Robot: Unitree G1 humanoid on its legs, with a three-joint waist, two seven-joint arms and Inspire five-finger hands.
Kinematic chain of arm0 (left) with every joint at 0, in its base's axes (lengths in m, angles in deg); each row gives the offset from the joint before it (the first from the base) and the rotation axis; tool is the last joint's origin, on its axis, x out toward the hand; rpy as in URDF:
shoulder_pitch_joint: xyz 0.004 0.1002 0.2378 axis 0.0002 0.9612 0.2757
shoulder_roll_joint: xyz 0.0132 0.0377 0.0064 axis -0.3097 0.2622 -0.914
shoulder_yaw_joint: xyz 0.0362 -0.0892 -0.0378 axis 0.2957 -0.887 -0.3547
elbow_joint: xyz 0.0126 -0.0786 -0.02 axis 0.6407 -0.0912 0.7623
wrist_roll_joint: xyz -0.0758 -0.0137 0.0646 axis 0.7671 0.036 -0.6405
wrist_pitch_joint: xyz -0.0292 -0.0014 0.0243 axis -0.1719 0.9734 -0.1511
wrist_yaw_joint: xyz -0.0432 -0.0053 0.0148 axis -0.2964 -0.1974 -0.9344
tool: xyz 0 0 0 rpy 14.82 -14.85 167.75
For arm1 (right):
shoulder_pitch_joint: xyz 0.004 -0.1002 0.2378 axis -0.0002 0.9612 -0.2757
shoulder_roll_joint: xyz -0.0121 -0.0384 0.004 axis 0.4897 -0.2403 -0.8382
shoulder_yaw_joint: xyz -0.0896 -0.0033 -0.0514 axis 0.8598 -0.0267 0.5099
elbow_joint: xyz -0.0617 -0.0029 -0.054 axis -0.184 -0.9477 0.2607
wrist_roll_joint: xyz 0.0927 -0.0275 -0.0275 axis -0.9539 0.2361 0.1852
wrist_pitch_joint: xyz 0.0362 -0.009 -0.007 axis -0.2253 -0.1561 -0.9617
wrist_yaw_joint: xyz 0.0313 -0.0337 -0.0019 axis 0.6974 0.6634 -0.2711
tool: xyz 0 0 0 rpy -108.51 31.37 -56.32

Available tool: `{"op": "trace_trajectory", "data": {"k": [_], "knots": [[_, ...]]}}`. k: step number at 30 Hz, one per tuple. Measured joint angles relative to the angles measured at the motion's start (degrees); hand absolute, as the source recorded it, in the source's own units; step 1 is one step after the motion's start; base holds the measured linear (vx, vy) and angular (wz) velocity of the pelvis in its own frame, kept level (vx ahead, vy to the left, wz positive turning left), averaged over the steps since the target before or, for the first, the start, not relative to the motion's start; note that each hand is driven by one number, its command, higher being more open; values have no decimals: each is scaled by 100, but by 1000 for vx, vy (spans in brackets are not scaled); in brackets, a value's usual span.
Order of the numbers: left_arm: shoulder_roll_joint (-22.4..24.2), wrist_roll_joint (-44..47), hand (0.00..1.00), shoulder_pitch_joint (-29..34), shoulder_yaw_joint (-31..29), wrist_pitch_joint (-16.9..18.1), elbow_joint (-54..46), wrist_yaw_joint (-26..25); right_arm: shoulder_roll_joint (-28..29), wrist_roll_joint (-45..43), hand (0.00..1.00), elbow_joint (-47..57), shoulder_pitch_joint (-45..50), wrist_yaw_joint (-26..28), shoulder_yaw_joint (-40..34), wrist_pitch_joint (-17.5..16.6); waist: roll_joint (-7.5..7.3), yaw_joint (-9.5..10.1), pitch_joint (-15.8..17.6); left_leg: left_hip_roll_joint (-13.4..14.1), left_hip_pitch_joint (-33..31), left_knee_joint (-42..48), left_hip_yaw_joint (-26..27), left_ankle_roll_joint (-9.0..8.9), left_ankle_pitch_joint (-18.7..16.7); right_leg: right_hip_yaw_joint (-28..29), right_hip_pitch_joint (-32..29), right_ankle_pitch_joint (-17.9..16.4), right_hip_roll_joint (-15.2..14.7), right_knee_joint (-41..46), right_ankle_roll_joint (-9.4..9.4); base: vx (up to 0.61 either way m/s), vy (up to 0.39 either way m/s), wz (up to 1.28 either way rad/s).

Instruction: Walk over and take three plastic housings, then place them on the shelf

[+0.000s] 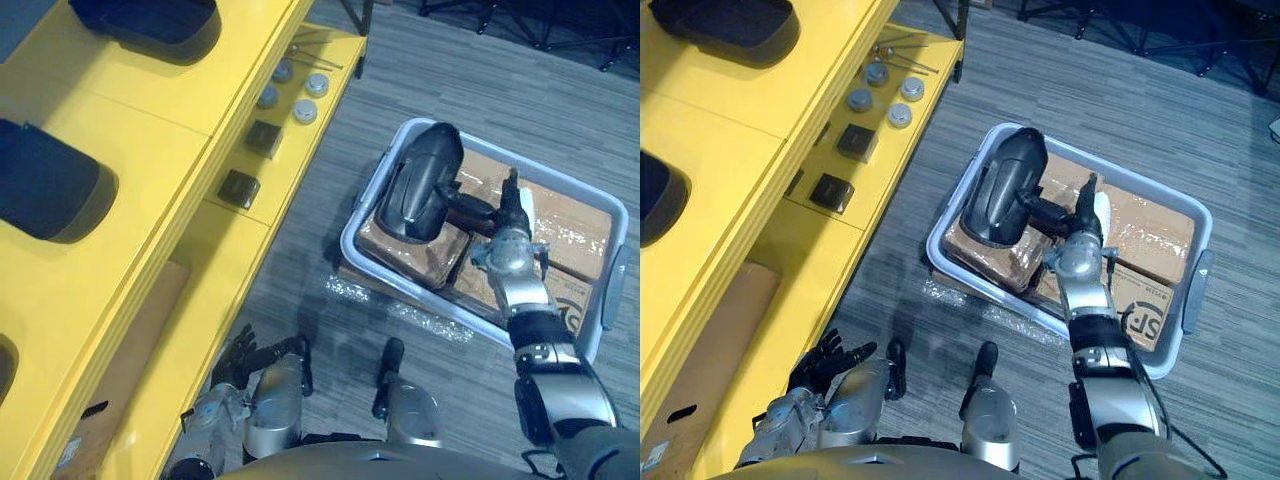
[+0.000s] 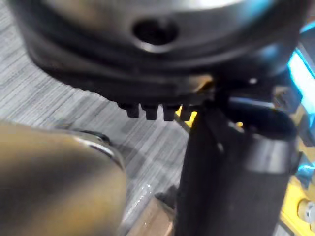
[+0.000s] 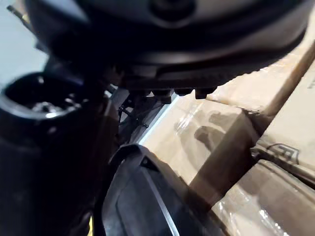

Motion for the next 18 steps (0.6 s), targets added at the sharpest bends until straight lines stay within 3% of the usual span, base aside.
{"op": "trace_trajectory", "data": {"k": [11, 12, 18], "knots": [[-85, -144, 100, 59, 12, -103, -62, -30, -140, 437, 100, -1045, -1009, 737, 426, 1009, 22, 259, 218, -46, -130, 123, -131, 35, 20, -156, -17, -1, -56, 87, 0, -50, 17, 7], [-78, -136, 100, 53, 26, -102, -68, -27, -173, 497, 0, -1178, -1127, 846, 428, 1167, 43, 285, 231, -51, -132, 127, -144, 37, 22, -167, -16, -2, -60, 100, 1, -27, 7, 5], [-84, -124, 100, -73, 253, -57, -49, -12, -538, 1171, 0, -2139, -1924, 1101, 644, 1486, 169, 440, 297, -113, -202, 130, -218, 72, 63, -272, -70, -21, -126, 195, -10, -42, 23, 7]]}}
